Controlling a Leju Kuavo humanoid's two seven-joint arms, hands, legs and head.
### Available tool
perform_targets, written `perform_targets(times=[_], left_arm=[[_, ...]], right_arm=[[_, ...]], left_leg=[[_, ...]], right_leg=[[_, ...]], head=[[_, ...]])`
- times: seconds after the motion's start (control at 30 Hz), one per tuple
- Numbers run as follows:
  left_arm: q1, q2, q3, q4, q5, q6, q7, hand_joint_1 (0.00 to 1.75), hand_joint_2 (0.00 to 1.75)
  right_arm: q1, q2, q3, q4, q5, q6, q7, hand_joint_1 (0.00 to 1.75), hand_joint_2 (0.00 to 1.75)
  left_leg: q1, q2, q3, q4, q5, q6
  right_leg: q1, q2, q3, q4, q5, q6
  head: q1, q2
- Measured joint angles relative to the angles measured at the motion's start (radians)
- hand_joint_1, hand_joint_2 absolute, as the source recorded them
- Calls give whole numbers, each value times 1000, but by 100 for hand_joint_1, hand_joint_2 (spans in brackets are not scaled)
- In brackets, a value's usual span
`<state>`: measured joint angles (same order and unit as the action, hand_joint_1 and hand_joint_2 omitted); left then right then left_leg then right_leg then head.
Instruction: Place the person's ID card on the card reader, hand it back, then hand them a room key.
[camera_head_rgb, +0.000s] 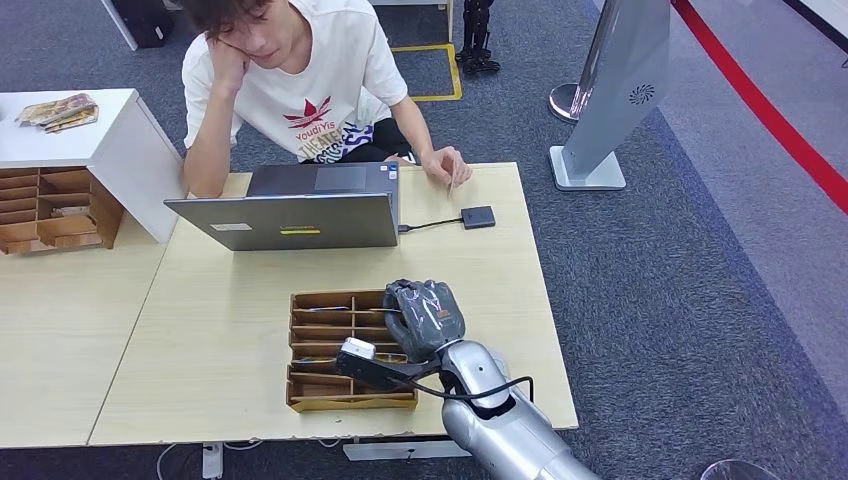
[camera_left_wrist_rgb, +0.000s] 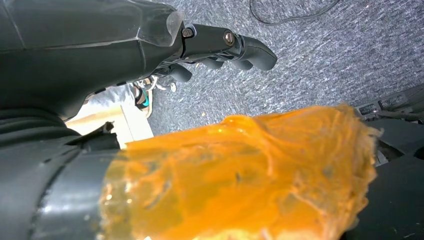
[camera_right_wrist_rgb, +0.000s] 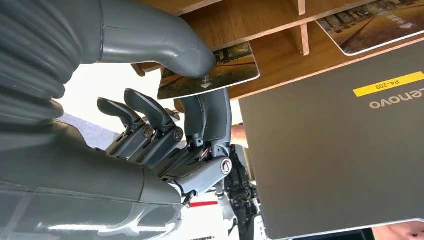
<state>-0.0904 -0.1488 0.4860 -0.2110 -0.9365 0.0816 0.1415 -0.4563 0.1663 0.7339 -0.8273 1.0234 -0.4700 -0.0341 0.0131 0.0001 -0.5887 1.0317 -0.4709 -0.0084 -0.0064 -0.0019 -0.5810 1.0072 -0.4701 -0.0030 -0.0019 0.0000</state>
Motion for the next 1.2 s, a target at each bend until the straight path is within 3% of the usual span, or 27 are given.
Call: perform_targets(times=[0.43, 0.93, 1.2], left_arm=[[2, 0, 0, 0, 14, 5, -6, 0, 0], [25, 5, 0, 0, 50, 20, -37, 0, 0], [30, 5, 0, 0, 53, 21, -45, 0, 0]], right_arm=[[18, -4, -12, -90, 5, 1, -3, 175, 175], [125, -97, -48, -600, -99, 4, -43, 175, 175], [172, -138, -73, -748, -161, 1, -74, 175, 175]], left_leg=[[0, 0, 0, 0, 0, 0], [0, 0, -1, 0, 0, 0], [0, 0, 0, 0, 0, 0]], right_leg=[[0, 0, 0, 0, 0, 0], [0, 0, -1, 0, 0, 0], [0, 0, -1, 0, 0, 0]], head=[[0, 0], [0, 0], [0, 0]])
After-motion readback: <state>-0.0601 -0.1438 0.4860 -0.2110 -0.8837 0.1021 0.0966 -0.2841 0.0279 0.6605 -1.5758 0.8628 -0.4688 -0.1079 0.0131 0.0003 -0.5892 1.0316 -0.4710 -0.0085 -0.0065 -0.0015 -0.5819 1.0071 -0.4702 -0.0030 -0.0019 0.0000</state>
